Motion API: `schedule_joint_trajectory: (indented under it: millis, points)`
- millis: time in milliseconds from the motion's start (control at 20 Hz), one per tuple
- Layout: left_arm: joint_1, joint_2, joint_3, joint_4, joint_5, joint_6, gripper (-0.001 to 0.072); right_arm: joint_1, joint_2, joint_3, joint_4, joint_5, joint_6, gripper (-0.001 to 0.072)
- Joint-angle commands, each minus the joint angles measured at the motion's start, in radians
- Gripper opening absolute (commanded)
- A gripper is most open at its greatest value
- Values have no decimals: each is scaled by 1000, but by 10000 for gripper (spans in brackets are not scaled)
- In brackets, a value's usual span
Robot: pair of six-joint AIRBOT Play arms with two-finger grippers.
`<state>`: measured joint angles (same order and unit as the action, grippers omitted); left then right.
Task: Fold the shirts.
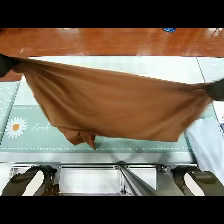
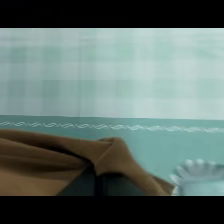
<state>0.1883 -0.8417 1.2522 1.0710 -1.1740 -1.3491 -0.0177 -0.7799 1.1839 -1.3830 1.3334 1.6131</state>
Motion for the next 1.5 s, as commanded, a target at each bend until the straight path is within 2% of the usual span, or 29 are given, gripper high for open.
schedule_joint_trajectory:
  millis: [0, 200, 350, 400, 450, 500, 550, 700, 800, 850, 900, 950, 1050, 1200, 1300, 1450]
  points:
    - [-8, -206, -44, -40, 124, -10, 16, 0, -259, -62, 222, -216, -105, 27]
    - [-8, -485, -43, -129, 233, -5, 17, 0, -629, 54, 332, -353, -133, 27]
    - [-6, -643, -37, -175, 260, 31, 17, -2, -858, 237, 359, -327, -106, 28]
    - [-2, -681, -19, -174, 268, 21, 27, -6, -909, 297, 364, -310, -76, 55]
    - [5, -710, 10, -174, 262, 1, 144, -14, -949, 357, 365, -288, -38, 260]
    - [19, -731, 46, -174, 236, -12, 417, -25, -969, 409, 364, -264, -23, 408]
    - [43, -743, 93, -165, 185, -17, 506, -42, -967, 446, 352, -246, -20, 409]
    - [168, -735, 221, -120, -15, -17, 506, -132, -894, 522, 263, -100, -51, 407]
    - [262, -715, 232, -121, -152, 21, 506, -177, -815, 504, 169, 81, -159, 407]
    - [302, -703, 206, -121, -213, 48, 506, -188, -774, 463, 95, 147, -149, 407]
    - [332, -676, 141, -123, -222, 54, 506, -203, -715, 378, 44, 159, -132, 407]
    - [355, -637, 36, -122, -204, 56, 506, -221, -650, 267, 40, 130, -109, 407]
    - [388, -580, -167, -121, -193, 113, 506, -266, -501, -13, 98, 2, -79, 407]
    - [435, -562, -383, -195, -203, 126, 505, -343, -289, -384, 285, -140, -142, 407]
    - [432, -574, -442, -207, -185, 151, 505, -380, -174, -547, 393, -171, -189, 407]
    - [428, -599, -457, -204, -164, 148, 505, -392, -61, -669, 421, -160, -207, 407]
